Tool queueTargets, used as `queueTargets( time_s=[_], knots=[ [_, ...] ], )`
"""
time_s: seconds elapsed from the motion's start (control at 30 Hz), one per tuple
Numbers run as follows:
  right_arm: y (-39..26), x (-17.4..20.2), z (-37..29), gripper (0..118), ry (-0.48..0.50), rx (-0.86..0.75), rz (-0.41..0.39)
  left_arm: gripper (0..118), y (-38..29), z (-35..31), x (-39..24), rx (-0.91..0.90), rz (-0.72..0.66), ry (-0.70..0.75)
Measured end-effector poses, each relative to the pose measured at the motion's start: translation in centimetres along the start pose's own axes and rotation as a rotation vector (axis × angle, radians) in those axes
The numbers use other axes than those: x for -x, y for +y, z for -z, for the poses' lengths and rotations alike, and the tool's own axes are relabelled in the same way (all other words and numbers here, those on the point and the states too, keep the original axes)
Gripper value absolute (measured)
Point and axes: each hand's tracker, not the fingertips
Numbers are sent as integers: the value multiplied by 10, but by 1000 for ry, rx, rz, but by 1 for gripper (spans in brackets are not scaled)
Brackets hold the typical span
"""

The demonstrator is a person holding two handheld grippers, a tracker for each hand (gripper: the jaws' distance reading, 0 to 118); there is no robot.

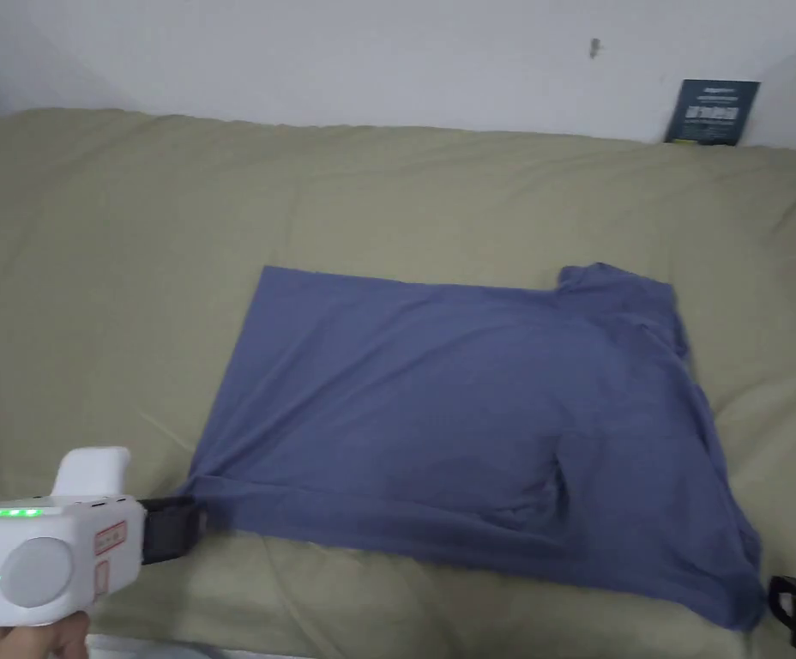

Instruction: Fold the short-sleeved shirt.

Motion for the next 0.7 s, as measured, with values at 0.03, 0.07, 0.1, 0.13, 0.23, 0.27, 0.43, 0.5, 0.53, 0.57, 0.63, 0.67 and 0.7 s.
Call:
queueTargets(
  time_s=[0.03,0.07,0.1,0.13,0.23,0.27,0.43,0.5,0.53,0.57,0.63,0.67,0.7],
  knots=[
    [-1,-1,-1,0,0,0,3,0,1,1,-2,11,-4,8],
    [-1,-2,-2,0,6,4,9,0,0,7,3,6,-24,18],
    [-2,-6,-2,0,11,6,12,0,1,8,6,-36,-61,32],
    [-4,-13,2,0,10,1,14,0,1,9,7,21,-61,1],
    [-6,-17,1,23,20,-15,11,0,0,-1,0,3,-54,10],
    [-6,-17,3,60,20,-12,3,0,-1,-2,-1,3,-47,9],
    [-6,-7,21,118,59,81,-60,0,2,-3,-3,12,-44,12],
    [-6,-5,31,114,42,90,-104,0,3,-2,-1,15,-54,13],
    [-10,-9,46,101,59,101,-93,0,5,-2,-2,16,-55,13],
    [-10,-11,47,71,66,95,-87,0,6,-2,-2,19,-51,16],
    [-10,-14,49,4,44,92,-99,0,7,0,-2,21,-46,14],
    [-12,-17,50,4,49,74,-98,0,7,1,-2,24,-44,15],
    [-10,-22,48,4,89,107,-57,0,8,2,-2,30,-40,18]
  ],
)
